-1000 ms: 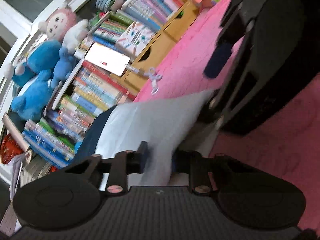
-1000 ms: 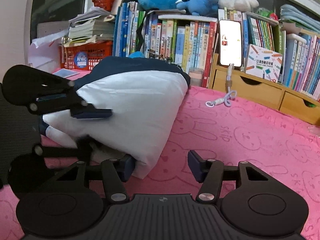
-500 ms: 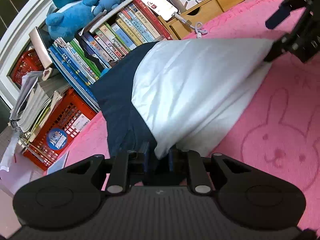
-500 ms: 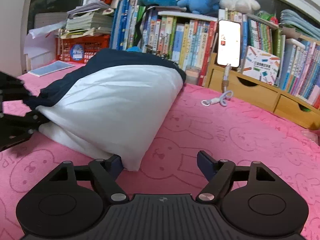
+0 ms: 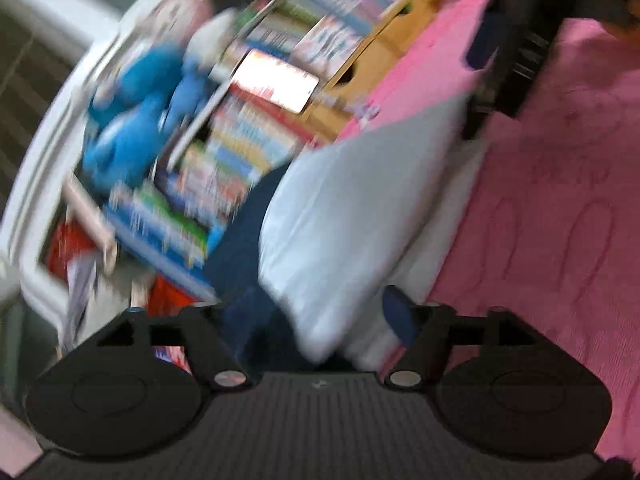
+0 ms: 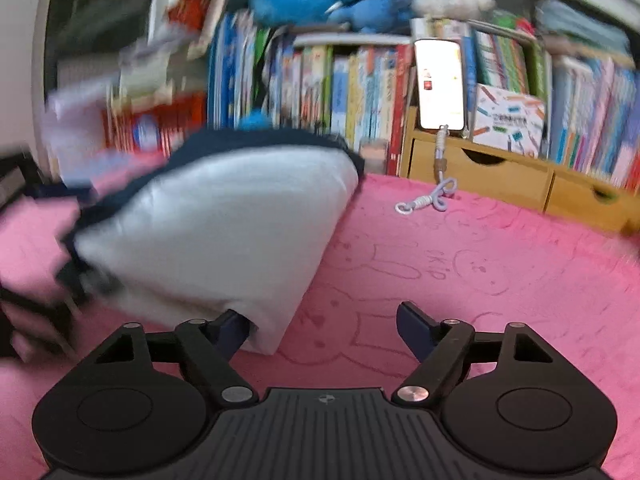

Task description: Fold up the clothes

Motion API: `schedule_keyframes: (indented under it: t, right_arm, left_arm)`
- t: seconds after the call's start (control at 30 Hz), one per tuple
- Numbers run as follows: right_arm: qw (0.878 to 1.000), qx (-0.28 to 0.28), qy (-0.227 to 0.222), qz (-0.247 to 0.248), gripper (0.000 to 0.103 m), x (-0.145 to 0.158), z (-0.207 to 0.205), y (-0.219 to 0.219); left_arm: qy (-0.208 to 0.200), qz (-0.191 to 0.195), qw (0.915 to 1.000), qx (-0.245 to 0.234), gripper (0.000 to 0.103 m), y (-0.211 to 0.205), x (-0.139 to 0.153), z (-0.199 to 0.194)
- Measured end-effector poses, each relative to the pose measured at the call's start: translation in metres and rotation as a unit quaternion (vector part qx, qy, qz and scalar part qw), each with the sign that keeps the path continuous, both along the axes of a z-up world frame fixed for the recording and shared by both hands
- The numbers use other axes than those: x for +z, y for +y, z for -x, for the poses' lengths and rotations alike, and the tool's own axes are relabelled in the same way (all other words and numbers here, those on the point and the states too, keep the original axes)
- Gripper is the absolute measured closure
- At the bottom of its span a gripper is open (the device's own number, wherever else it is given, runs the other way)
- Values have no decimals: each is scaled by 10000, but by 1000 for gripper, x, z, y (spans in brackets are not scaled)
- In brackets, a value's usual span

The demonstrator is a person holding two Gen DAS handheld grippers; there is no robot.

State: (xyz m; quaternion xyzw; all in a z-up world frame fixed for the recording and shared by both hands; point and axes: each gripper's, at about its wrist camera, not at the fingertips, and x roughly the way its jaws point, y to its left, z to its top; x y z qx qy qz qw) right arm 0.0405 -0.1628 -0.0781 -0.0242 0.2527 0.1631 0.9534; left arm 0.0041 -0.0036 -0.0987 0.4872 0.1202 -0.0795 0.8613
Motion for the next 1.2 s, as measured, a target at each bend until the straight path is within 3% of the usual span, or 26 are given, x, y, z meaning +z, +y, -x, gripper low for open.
schedule_keyframes:
  t: [0.07,0.17,0.23,0.33,0.4,0.47,0.53,0.73,0.87,1.0,1.07,1.13,1.2]
  right_arm:
    - [9993,-59,164,-345,27,0,-5,-11]
    - [9987,-99,238,-437,28,0,-8,-14]
    - [9988,-92,246,-404,28,0,-8,-13]
    - [9989,-84,290,-357,28,-1,-9,-12]
    - [9988,-116,308,-355,26,-1,-10,-12]
    - [9987,-163,336,-345,19,-1,-11,-12]
    - [9985,-207,371,-357,16,-2,-12,-13]
    - [9988,-263,219,-348,16,1,-7,-13]
    - [9995,-240,183,77,10,1,-6,0]
    - [9964,-58,316,786,11,-5,-21,29]
    - [9925,53,91,1217,23,-4,-19,42]
    - [9869,107,-234,1593,16,0,-13,41]
    - [9910,144,-62,1328,15,2,-14,25]
  left_arm:
    - [-96,-238,9997,-21,28,-7,-6,-11]
    - [-204,-642,9977,100,39,-9,-15,-30]
    - [-385,-931,9947,186,40,-4,-21,-36]
    - [-42,-1099,9935,309,65,2,-24,-41]
    - [331,-1136,9924,339,90,8,-27,-40]
    - [469,-975,9931,441,99,14,-30,-35]
    - [535,-835,9934,585,100,16,-30,-33]
    - [703,-949,9899,778,96,32,-22,-30]
    - [761,-691,9901,952,102,40,-24,-20]
    - [779,-435,9896,1130,102,38,-22,-23]
    - [779,-475,9896,1113,102,37,-22,-21]
    - [775,-462,9901,1073,102,37,-22,-18]
    - [799,-385,9910,1006,102,37,-22,-14]
